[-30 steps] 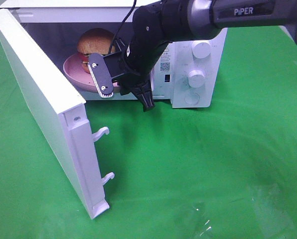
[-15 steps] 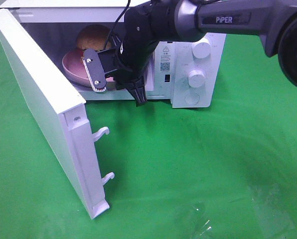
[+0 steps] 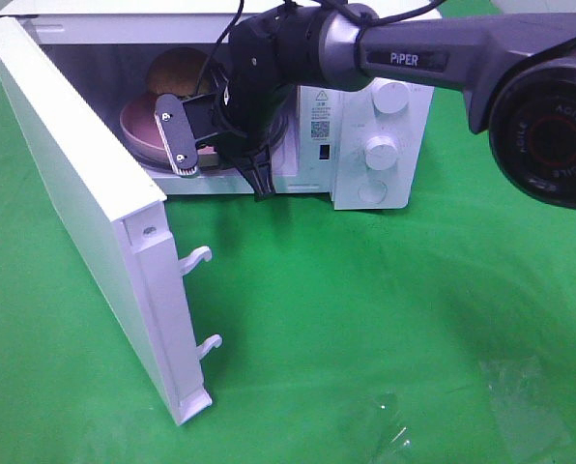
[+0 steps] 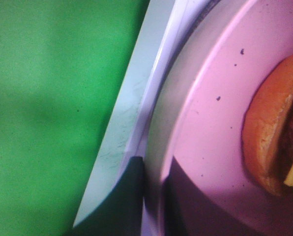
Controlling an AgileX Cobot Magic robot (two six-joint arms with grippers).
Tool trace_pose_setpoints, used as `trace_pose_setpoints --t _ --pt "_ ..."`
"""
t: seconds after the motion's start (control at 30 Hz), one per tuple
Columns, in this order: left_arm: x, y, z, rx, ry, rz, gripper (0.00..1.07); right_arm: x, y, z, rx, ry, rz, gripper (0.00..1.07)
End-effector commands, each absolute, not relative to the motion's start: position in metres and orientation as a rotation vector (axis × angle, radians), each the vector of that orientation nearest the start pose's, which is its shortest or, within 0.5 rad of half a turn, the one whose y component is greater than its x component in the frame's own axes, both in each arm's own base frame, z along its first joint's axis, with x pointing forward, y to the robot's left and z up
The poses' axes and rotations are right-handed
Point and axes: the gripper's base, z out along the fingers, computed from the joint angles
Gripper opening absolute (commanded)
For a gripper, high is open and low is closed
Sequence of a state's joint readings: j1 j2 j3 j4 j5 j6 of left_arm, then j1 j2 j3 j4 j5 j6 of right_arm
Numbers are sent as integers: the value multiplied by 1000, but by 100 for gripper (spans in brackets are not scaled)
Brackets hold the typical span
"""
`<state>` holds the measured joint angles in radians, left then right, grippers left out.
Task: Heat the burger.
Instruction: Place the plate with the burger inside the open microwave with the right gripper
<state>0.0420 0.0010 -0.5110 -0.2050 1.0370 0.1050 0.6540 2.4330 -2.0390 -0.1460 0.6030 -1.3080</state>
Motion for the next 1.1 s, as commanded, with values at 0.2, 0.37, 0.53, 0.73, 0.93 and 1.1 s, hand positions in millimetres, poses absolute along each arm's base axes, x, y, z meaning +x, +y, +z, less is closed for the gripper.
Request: trace_pose_setpoints --t 0.2,0.37,0.53,0.73,0.93,1.1 --pt "-5 -14 284 72 1994 -125 100 442 326 158 -2087 1263 -459 8" --pt "-5 -13 283 72 1997 -106 100 443 327 156 -2051 1297 -440 18" --pt "-5 -13 283 72 1997 -106 100 443 327 156 -2043 1311 -434 33" --pt "-5 -13 283 72 1997 -106 100 442 327 156 -2028 1334 -410 38" --pt "-5 -13 283 72 1997 -106 100 442 327 155 -2003 1386 -383 38" --pt "-5 -13 283 72 1997 -106 100 441 326 158 -2006 1392 -381 41"
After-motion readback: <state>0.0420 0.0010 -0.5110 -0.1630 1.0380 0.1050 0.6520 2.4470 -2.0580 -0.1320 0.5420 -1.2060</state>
